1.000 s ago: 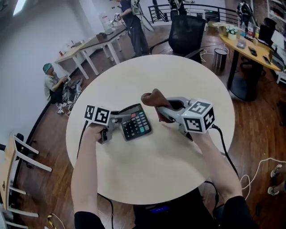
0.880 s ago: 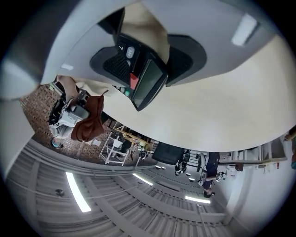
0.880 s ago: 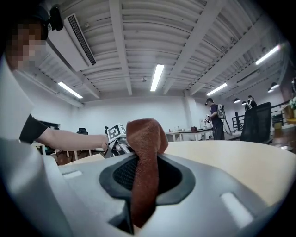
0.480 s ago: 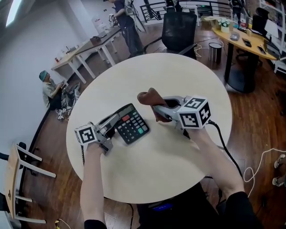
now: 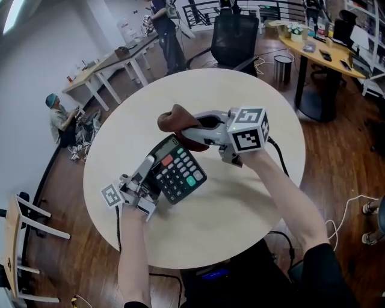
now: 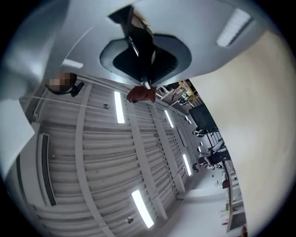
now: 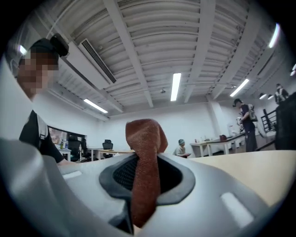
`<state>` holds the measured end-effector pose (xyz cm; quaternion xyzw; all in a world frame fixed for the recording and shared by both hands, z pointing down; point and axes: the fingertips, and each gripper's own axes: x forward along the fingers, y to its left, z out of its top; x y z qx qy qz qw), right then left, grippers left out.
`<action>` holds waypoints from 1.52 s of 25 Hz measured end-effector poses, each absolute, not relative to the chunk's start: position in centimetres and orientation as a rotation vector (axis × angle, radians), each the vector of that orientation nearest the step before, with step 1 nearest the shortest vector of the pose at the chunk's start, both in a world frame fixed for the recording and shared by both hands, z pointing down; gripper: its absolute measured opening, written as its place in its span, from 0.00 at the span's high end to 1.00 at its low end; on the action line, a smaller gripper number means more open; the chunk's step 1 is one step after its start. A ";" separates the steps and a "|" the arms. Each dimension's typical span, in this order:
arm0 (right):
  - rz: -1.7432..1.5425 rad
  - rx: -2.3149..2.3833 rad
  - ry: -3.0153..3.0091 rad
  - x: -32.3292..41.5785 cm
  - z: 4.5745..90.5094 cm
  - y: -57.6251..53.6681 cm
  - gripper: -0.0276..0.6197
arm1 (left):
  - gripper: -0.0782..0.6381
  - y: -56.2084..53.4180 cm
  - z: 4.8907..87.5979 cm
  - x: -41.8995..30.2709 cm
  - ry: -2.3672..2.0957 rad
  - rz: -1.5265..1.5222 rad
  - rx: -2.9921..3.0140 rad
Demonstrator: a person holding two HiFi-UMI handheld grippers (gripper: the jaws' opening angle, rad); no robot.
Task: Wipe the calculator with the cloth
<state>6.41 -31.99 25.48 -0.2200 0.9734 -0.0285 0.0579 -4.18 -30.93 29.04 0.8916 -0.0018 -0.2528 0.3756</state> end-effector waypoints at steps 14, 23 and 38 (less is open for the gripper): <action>-0.300 -0.174 2.962 8.0 28.6 -22.6 0.83 | 0.81 -33.0 30.7 -5.1 -0.212 -0.824 2.041; -0.294 -0.446 2.834 9.1 24.1 -28.7 0.83 | 0.81 -29.5 29.2 -1.5 -0.032 -0.717 2.105; 0.049 -0.698 2.856 7.1 27.1 -20.5 0.83 | 0.81 -35.0 32.2 -8.0 -0.508 -0.979 1.842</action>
